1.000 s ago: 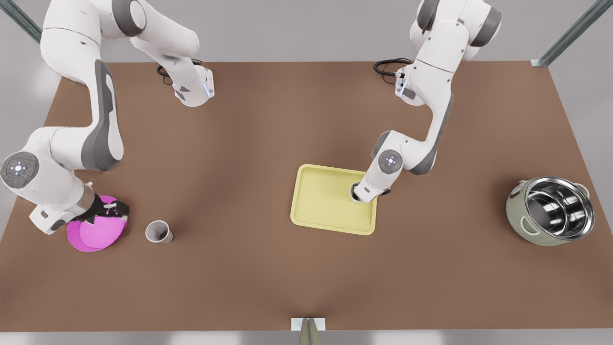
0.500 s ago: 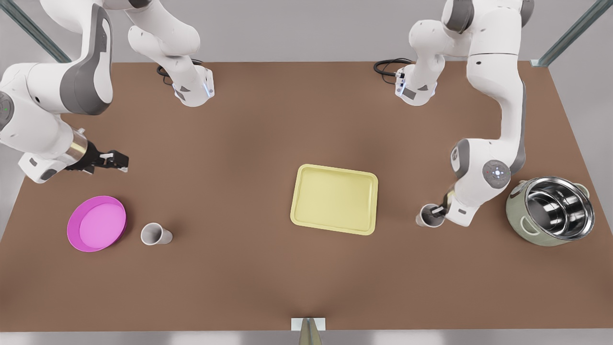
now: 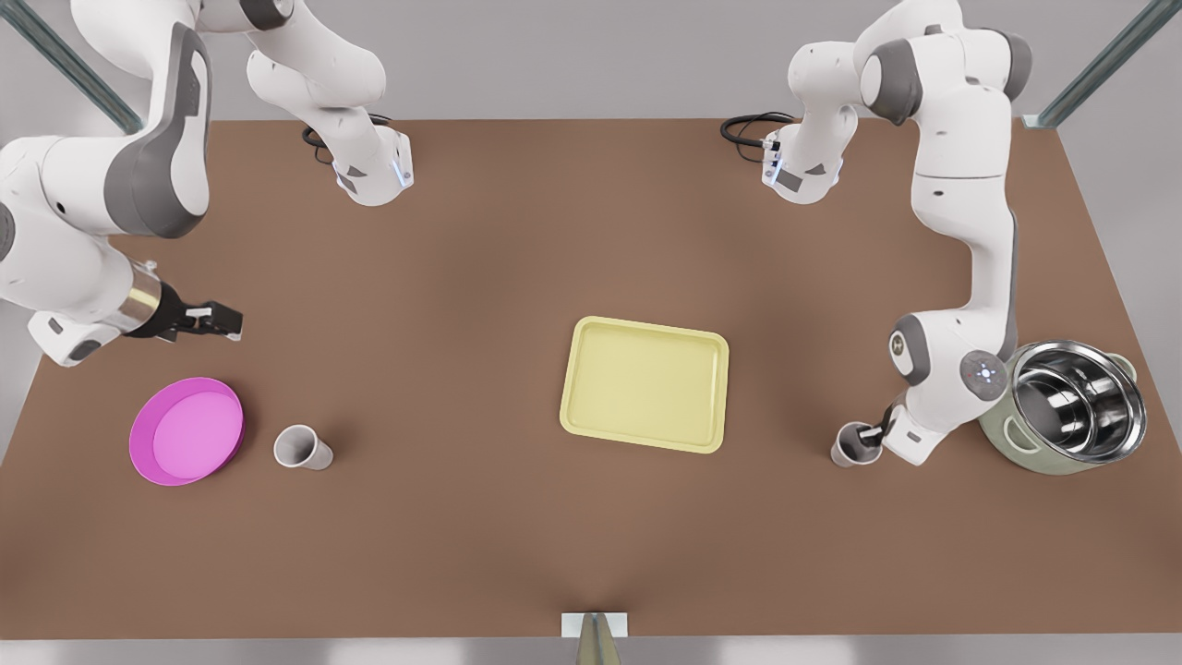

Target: Use the left arm to pick up the white IKEA cup from the tray and place it on the middle-left position; use the right arm to pick up the white IKEA cup from the tray and place it on the middle-right position

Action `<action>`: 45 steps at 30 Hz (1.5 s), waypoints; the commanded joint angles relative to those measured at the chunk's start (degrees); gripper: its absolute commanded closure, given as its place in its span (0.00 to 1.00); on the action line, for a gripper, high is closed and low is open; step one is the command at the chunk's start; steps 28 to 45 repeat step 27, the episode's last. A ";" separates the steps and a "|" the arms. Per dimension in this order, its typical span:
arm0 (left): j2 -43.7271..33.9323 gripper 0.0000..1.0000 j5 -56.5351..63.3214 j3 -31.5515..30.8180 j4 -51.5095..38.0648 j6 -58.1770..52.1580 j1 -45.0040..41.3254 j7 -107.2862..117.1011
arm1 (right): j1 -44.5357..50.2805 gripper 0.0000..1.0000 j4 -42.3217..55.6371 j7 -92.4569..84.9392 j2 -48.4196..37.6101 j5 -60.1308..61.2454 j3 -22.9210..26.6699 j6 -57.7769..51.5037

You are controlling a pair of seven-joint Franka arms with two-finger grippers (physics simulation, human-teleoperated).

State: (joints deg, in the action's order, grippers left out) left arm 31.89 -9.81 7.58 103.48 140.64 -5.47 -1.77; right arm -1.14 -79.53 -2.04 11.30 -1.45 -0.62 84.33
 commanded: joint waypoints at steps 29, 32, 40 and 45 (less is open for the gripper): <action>-29.17 0.00 8.41 -4.33 -9.26 -43.08 -0.77 3.70 | -2.11 0.00 1.31 0.98 0.04 2.24 0.44 -0.04; -29.17 0.00 8.41 -4.33 -9.26 -43.08 -0.77 3.70 | -2.11 0.00 1.31 0.98 0.04 2.24 0.44 -0.04; -29.17 0.00 8.41 -4.33 -9.26 -43.08 -0.77 3.70 | -2.11 0.00 1.31 0.98 0.04 2.24 0.44 -0.04; -29.17 0.00 8.41 -4.33 -9.26 -43.08 -0.77 3.70 | -2.11 0.00 1.31 0.98 0.04 2.24 0.44 -0.04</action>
